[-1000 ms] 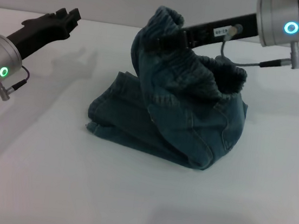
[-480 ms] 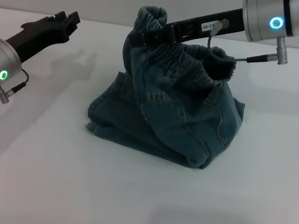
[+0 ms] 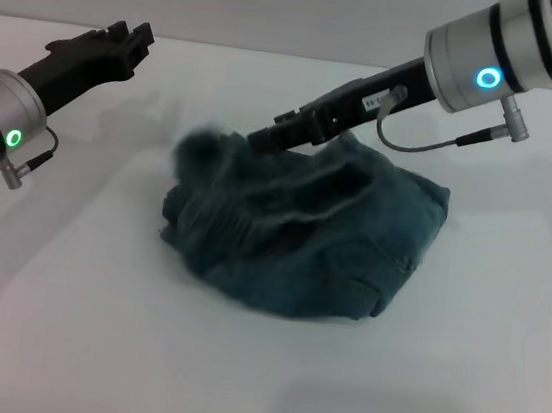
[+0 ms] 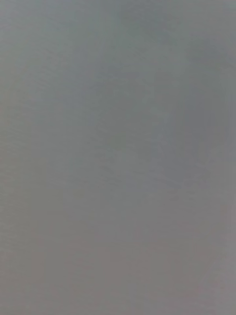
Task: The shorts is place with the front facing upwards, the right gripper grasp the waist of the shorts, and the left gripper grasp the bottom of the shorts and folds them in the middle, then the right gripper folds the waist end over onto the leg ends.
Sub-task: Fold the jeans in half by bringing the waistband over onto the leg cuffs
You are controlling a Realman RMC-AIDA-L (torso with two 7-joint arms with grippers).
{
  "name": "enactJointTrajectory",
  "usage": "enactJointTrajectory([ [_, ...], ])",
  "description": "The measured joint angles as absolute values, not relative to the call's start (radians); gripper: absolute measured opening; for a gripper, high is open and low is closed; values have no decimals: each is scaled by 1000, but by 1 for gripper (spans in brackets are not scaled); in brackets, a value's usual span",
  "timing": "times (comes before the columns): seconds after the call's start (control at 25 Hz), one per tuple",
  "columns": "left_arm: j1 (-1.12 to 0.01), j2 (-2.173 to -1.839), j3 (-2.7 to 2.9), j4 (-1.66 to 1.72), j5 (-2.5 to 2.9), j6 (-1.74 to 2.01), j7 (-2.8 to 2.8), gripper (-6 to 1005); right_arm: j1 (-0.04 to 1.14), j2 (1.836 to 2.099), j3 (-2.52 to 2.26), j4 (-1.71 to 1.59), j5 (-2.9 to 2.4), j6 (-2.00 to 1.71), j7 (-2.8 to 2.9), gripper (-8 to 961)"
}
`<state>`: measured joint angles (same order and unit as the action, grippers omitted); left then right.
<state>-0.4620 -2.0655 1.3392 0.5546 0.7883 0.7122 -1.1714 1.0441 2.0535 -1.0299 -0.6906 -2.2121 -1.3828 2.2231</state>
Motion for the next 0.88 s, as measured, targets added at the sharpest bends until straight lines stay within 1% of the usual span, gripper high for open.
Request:
enactJointTrajectory([
  [0.08, -465, -2067, 1339, 550, 788, 712, -1167, 332, 1042, 2063, -1037, -708, -2229, -1367, 2201, 510],
  [0.16, -471, -2067, 1338, 542, 787, 713, -1166, 332, 1039, 2067, -1042, -716, -2228, -1347, 2181, 510],
  [0.32, -487, -2064, 1337, 519, 786, 713, -1165, 332, 1047, 2068, -1044, -711, -2227, -1343, 2169, 510],
  [0.56, -506, -2063, 1329, 497, 786, 709, -1149, 333, 1053, 2067, -1050, -709, -2225, -1474, 2173, 510],
  [0.88, -521, -2062, 1326, 493, 787, 705, -1141, 333, 1030, 2064, -1052, -670, -2261, -1561, 2201, 511],
])
